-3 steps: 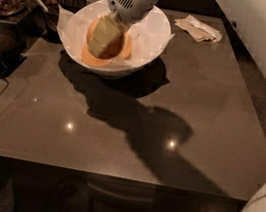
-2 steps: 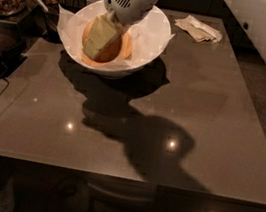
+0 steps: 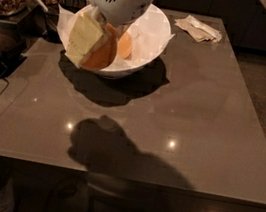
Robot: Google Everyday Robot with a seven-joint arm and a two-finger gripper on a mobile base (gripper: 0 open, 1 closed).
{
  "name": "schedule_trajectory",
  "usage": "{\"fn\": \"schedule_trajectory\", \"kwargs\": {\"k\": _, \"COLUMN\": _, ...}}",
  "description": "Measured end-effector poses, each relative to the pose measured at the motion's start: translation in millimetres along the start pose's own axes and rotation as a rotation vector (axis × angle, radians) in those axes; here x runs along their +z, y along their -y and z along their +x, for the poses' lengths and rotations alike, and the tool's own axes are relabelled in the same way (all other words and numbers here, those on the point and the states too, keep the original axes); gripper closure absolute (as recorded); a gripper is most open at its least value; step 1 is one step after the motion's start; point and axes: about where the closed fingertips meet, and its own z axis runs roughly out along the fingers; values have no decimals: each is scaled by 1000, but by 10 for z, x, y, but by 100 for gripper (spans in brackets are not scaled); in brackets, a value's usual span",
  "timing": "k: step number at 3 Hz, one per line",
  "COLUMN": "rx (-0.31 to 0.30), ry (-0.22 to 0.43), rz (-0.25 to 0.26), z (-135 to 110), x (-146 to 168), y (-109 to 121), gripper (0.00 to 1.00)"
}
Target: Pick orange from white bowl
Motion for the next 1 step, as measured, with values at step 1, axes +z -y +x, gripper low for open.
{"fn": "schedule_trajectory", "kwargs": {"k": 1, "rx": 0, "ry": 1, "rz": 1, "z": -1, "x": -3, "y": -2, "gripper": 100}}
